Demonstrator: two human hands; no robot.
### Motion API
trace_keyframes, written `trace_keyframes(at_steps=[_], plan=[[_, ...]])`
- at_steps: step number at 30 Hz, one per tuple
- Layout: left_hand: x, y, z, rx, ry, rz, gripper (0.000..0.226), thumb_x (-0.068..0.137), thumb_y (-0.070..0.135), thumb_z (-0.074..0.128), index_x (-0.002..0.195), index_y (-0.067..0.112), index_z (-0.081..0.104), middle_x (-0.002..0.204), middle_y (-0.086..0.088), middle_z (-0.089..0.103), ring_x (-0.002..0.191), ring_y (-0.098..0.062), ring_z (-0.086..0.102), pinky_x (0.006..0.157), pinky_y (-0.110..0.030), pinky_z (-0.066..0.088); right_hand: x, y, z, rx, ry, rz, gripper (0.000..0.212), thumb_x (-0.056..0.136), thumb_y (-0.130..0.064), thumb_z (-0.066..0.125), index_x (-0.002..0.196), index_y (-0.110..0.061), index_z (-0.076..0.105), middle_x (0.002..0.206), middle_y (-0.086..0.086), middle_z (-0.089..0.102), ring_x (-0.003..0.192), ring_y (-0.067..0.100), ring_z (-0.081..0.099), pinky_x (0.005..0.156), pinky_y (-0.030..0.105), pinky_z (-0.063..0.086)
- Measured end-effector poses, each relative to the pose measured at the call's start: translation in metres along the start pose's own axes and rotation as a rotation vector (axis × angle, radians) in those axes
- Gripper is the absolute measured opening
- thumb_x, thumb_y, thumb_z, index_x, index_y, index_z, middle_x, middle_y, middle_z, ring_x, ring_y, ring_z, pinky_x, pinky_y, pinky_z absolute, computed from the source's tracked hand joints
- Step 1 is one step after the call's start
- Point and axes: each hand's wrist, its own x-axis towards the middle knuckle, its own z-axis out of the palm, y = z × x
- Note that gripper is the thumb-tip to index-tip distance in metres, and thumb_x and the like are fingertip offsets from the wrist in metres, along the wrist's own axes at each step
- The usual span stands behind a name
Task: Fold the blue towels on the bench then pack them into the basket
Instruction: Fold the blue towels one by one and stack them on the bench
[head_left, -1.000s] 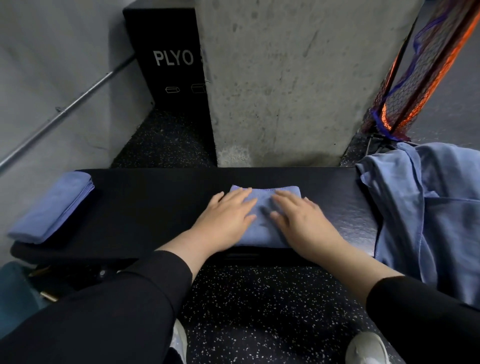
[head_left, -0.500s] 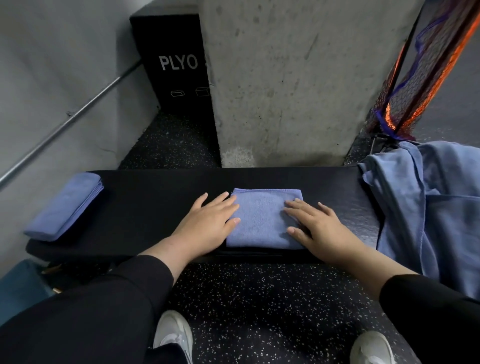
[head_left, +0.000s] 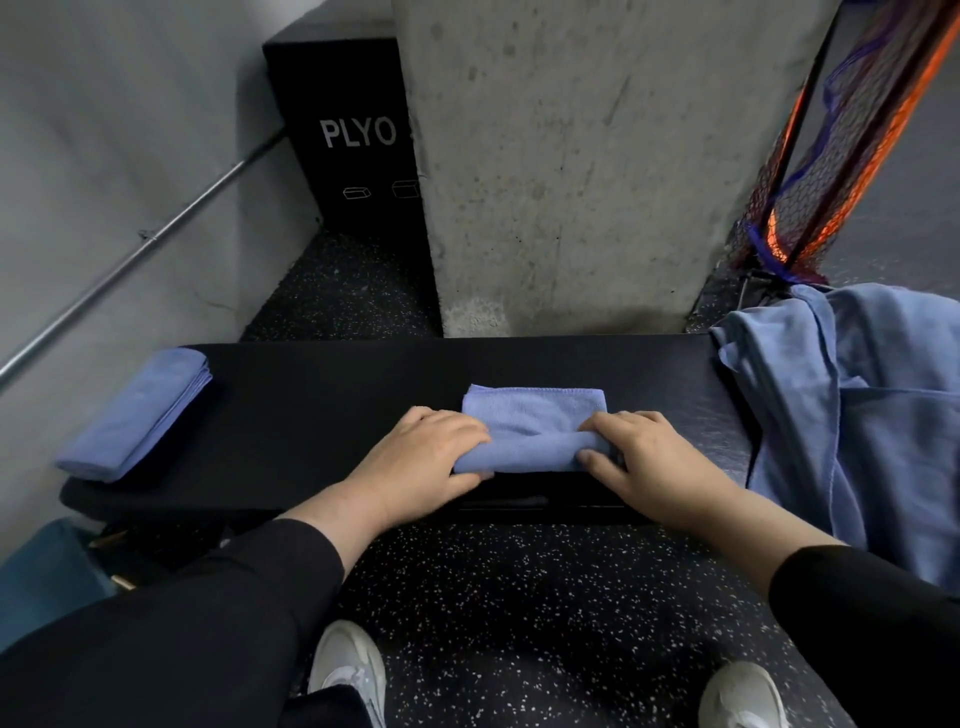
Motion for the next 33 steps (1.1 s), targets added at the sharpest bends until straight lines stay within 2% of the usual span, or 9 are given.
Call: trace_keyframes(at_steps=[3,7,9,15,20,23,27,30,33], plan=[[0.0,0.001,-0.008,-0.217,0.008,-0.114,0.02,0.093,0.053,0.054,0.097,0.035,0.061,0.092,0.019,0.064,0.092,-0.002,0.058,0.095,-0.031,0.043,-0.002,0.0,-0.007,-0.01,-0.065,-0.023,0.04,0.085,-0.068,0.051,0.109,-0.037,0.049,0.089,-0.027,0.052,0.088,-0.004,0.048,0.101,0.031,0.033],[0.001,0.001,-0.021,-0.351,0.002,-0.234,0.021,0.095,0.044,0.062,0.081,0.029,0.058,0.073,0.01,0.062,0.067,-0.004,0.055,0.066,-0.029,0.044,0.001,-0.009,-0.013,0.119,-0.033,0.121,0.025,0.091,-0.052,0.061,0.104,-0.032,0.053,0.075,-0.013,0.062,0.076,0.007,0.057,0.076,0.026,0.039],[0.004,0.001,-0.023,-0.391,0.015,-0.29,0.022,0.095,0.044,0.063,0.078,0.03,0.057,0.069,0.01,0.06,0.062,-0.004,0.052,0.062,-0.028,0.041,0.006,-0.013,-0.016,0.191,-0.074,0.193,0.02,0.093,-0.049,0.061,0.103,-0.033,0.054,0.077,-0.006,0.066,0.075,0.009,0.06,0.068,0.028,0.045],[0.021,0.004,-0.018,-0.469,0.126,-0.445,0.02,0.089,0.051,0.067,0.087,0.032,0.061,0.08,0.007,0.069,0.08,-0.011,0.065,0.073,-0.039,0.054,0.022,-0.011,-0.007,0.198,0.044,0.339,0.025,0.092,-0.043,0.065,0.111,-0.031,0.055,0.088,-0.008,0.064,0.08,0.012,0.061,0.069,0.03,0.046],[0.035,0.009,-0.009,-0.463,0.21,-0.555,0.021,0.089,0.048,0.07,0.091,0.029,0.059,0.084,0.003,0.069,0.081,-0.016,0.066,0.07,-0.039,0.055,0.029,-0.019,0.009,-0.15,0.36,0.038,0.017,0.097,-0.033,0.057,0.111,-0.028,0.065,0.118,-0.008,0.061,0.102,0.019,0.059,0.086,0.04,0.042],[0.038,0.01,-0.007,-0.327,0.219,-0.507,0.023,0.091,0.042,0.07,0.106,0.028,0.061,0.102,0.004,0.062,0.09,-0.015,0.06,0.074,-0.032,0.049,0.025,-0.026,0.026,-0.238,0.244,-0.085,0.034,0.098,-0.038,0.046,0.124,-0.026,0.063,0.134,-0.006,0.06,0.123,0.019,0.057,0.105,0.049,0.04],[0.037,0.006,-0.003,0.102,0.294,-0.143,0.04,0.099,0.03,0.06,0.138,0.025,0.058,0.136,0.002,0.052,0.121,-0.022,0.052,0.101,-0.043,0.041,0.018,-0.024,0.039,-0.279,-0.025,0.02,0.065,0.097,-0.05,0.037,0.154,-0.019,0.033,0.161,-0.002,0.033,0.152,0.023,0.024,0.121,0.057,0.02],[0.033,0.01,0.006,0.131,0.026,-0.073,0.052,0.105,0.045,0.037,0.154,0.029,0.036,0.163,0.009,0.028,0.151,-0.013,0.022,0.122,-0.046,0.017,0.021,-0.02,0.035,-0.266,-0.063,0.015,0.069,0.098,-0.053,0.04,0.158,-0.023,0.024,0.165,-0.009,0.022,0.155,0.017,0.012,0.124,0.054,0.01],[0.028,0.009,0.008,0.126,-0.121,-0.121,0.071,0.101,0.062,0.032,0.161,0.03,0.013,0.168,0.014,0.01,0.155,-0.009,0.004,0.125,-0.048,0.006,0.023,-0.015,0.032,-0.223,-0.096,0.023,0.073,0.098,-0.056,0.044,0.16,-0.029,0.018,0.166,-0.014,0.017,0.155,0.011,0.008,0.125,0.049,0.008]])
